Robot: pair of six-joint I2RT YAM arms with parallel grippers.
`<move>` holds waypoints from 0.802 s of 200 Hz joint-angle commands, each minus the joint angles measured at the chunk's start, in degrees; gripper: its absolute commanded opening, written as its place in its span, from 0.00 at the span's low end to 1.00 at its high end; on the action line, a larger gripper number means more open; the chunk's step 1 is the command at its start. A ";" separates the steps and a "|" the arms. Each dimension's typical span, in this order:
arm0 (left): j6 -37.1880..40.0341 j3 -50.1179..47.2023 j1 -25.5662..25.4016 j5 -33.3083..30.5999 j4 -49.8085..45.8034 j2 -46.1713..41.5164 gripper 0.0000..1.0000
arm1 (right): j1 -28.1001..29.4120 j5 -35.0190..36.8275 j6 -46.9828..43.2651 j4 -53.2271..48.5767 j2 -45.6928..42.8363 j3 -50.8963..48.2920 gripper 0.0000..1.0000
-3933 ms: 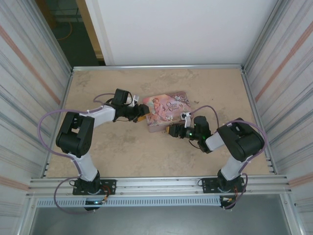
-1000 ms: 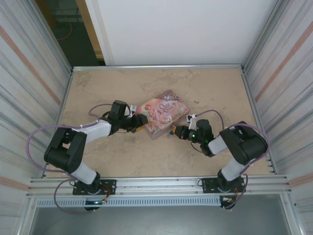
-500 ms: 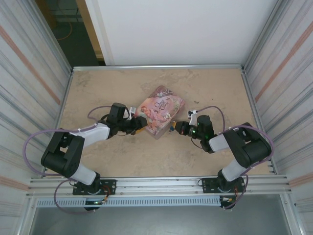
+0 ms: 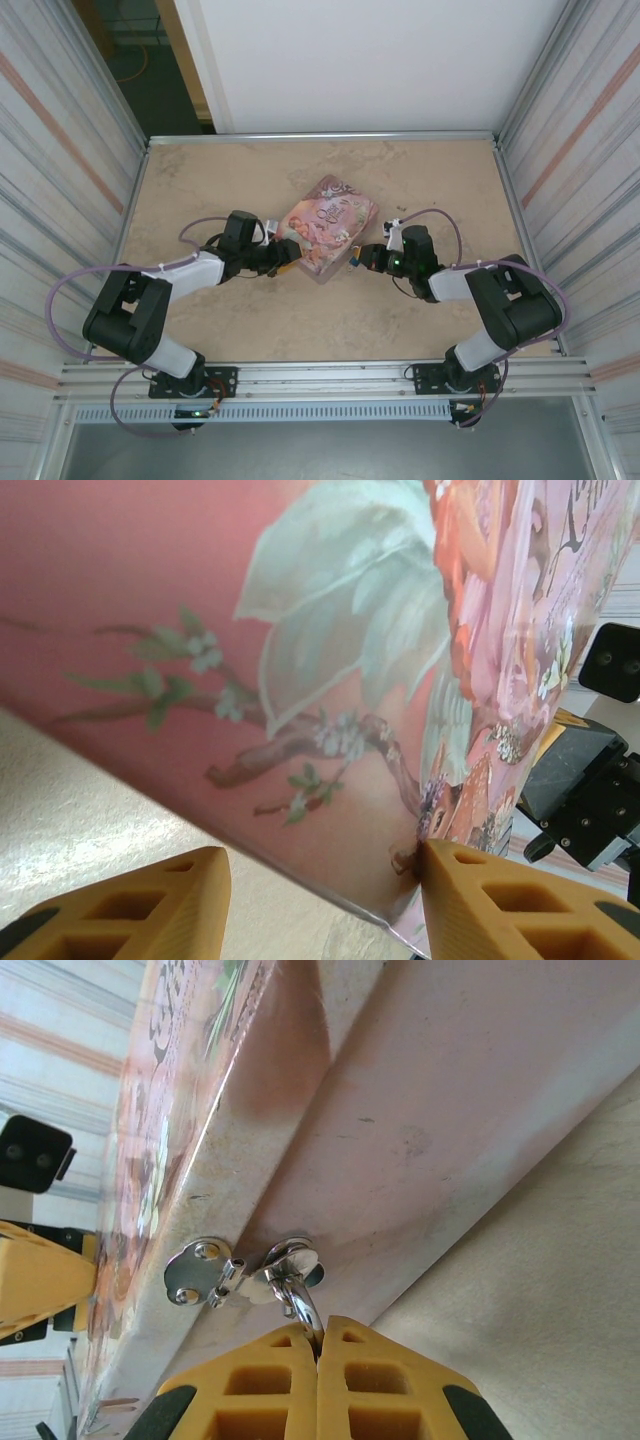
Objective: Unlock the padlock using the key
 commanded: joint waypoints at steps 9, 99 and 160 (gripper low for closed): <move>1.44 -1.81 -0.28 -2.75 -9.66 0.65 0.52 | -1.87 -1.55 -0.33 -1.70 -2.12 3.44 0.00; 1.76 -2.07 -0.27 -3.25 -10.55 -0.91 0.52 | -2.20 -2.38 7.63 0.18 -0.19 3.60 0.00; 2.10 -2.07 -0.27 -3.39 -11.23 -1.42 0.52 | -2.98 -1.76 8.39 0.88 0.80 2.98 0.00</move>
